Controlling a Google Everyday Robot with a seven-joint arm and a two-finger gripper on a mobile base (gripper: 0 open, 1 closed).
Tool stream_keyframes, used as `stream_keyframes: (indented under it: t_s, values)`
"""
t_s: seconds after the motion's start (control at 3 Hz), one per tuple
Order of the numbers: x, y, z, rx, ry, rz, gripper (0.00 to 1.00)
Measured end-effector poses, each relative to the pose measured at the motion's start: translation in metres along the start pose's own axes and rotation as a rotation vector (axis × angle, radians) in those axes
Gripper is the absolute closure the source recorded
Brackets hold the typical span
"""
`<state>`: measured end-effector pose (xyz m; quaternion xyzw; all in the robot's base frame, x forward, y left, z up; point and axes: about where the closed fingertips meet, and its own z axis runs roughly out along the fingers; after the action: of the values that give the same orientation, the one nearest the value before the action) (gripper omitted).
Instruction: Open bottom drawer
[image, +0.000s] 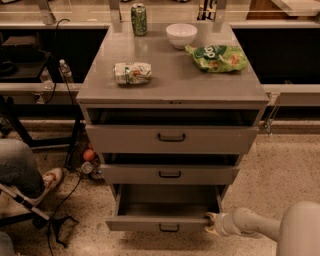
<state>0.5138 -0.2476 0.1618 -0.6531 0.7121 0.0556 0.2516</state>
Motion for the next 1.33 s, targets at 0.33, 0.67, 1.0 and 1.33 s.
stream_keyframes:
  t_s: [0.33,0.67,1.0,1.33]
  values:
    - [0.0035,0.0274,0.0032,-0.022,0.001,0.023,1.0]
    - [-0.0007,0.0249,-0.0032,-0.022,0.001,0.023,1.0]
    - [-0.0009,0.0249,-0.0031,-0.022,0.001,0.023,1.0]
    - [-0.0008,0.0249,-0.0031,-0.022,0.001,0.023,1.0]
